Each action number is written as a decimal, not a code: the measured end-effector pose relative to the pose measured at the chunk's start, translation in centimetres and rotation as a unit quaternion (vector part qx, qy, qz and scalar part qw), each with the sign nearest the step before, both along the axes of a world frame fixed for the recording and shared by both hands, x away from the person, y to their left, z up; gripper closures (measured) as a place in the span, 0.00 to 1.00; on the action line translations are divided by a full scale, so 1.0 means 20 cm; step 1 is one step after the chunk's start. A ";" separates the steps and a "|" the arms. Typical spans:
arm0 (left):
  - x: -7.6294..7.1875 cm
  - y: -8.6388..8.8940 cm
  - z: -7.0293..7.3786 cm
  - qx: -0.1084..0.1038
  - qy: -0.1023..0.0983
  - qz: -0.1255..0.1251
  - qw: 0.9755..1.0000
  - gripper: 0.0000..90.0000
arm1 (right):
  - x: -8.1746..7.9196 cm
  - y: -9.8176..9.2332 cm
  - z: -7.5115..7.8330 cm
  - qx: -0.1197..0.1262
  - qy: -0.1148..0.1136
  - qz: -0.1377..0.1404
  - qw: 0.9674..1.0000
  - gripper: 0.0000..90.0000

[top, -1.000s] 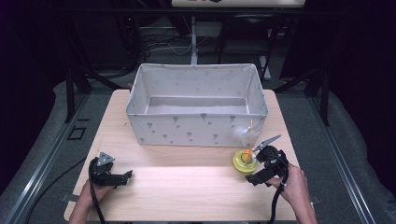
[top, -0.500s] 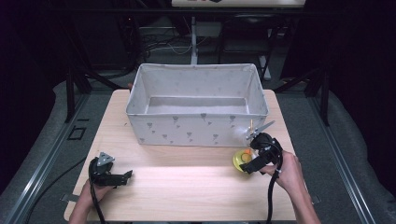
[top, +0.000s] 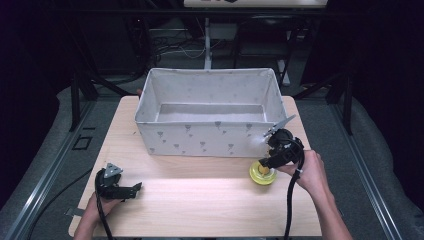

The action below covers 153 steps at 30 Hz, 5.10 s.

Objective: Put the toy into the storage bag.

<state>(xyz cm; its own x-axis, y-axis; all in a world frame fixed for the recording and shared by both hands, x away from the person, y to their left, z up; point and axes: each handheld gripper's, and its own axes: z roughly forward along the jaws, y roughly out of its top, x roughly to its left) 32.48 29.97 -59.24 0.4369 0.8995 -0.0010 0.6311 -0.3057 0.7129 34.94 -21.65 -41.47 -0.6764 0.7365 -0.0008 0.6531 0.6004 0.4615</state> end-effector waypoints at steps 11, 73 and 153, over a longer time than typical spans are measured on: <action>0.00 0.00 0.00 0.000 0.000 0.000 1.000 0.00 | 0.02 0.01 0.05 -0.019 0.003 0.003 1.000 0.93; 0.00 0.00 0.00 0.000 0.000 0.000 1.000 0.00 | 0.07 0.32 0.37 -0.065 0.025 0.117 0.991 0.98; 0.00 0.00 0.00 0.001 0.005 -0.002 1.000 0.00 | 0.15 0.46 0.98 -0.065 -0.028 0.141 0.987 0.98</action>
